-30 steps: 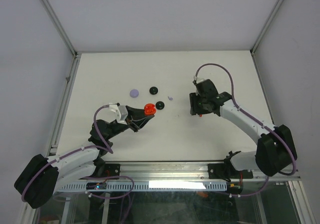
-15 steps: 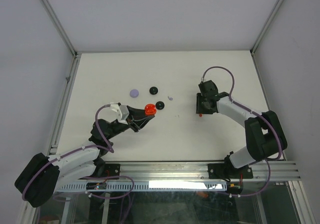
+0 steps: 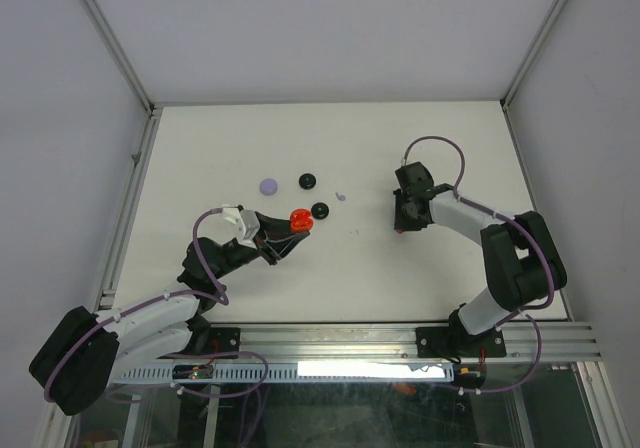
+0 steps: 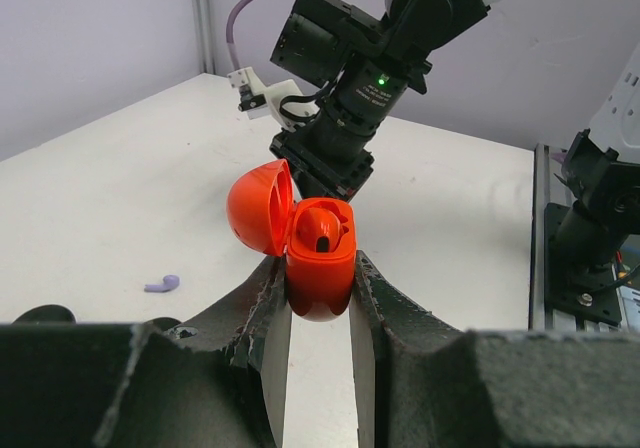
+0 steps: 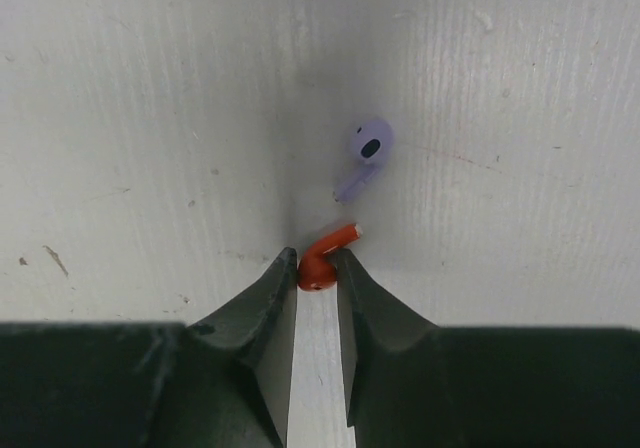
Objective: Insert the wireless bluetooth earbuds into the charging case
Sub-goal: Move the earbud to the center of the board.
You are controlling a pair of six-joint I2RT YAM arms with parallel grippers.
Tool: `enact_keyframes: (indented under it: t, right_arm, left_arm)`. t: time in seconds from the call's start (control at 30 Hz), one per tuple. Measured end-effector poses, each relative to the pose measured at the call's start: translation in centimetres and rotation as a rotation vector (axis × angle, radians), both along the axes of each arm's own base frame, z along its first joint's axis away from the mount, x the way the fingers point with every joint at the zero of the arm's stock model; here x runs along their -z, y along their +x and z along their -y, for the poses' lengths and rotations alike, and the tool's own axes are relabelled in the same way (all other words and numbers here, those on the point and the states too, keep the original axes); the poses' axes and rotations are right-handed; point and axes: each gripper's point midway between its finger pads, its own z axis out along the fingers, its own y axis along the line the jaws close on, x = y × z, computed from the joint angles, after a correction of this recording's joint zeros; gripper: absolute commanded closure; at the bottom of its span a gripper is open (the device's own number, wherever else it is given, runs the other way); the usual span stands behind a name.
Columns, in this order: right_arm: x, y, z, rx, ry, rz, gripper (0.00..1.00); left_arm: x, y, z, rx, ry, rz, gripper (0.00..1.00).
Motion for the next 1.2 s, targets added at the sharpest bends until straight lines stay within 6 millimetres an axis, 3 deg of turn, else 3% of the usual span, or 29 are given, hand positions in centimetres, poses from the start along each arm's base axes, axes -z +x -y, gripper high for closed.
enact_keyframes:
  t: [0.2, 0.43, 0.67, 0.87, 1.2]
  right_arm:
    - [0.0, -0.7, -1.6, -0.058, 0.026, -0.013, 0.79]
    - [0.0, -2.9, -6.8, -0.258, 0.028, -0.062, 0.76]
    - [0.0, -4.0, -11.1, -0.428, 0.007, -0.064, 0.63]
    - [0.0, -4.6, -10.8, -0.461, -0.055, -0.067, 0.58]
    - [0.0, -3.6, -8.8, -0.409, -0.117, -0.057, 0.58]
  left_arm:
    - [0.1, 0.0, 0.0, 0.000, 0.002, -0.003, 1.00]
    - [-0.5, -0.2, -0.2, 0.000, -0.008, 0.013, 1.00]
    - [-1.5, -0.5, -0.5, -0.003, -0.026, 0.048, 1.00]
    - [-1.7, -0.6, -0.5, -0.005, -0.025, 0.060, 1.00]
    - [-1.4, -0.6, -0.5, -0.002, -0.018, 0.053, 1.00]
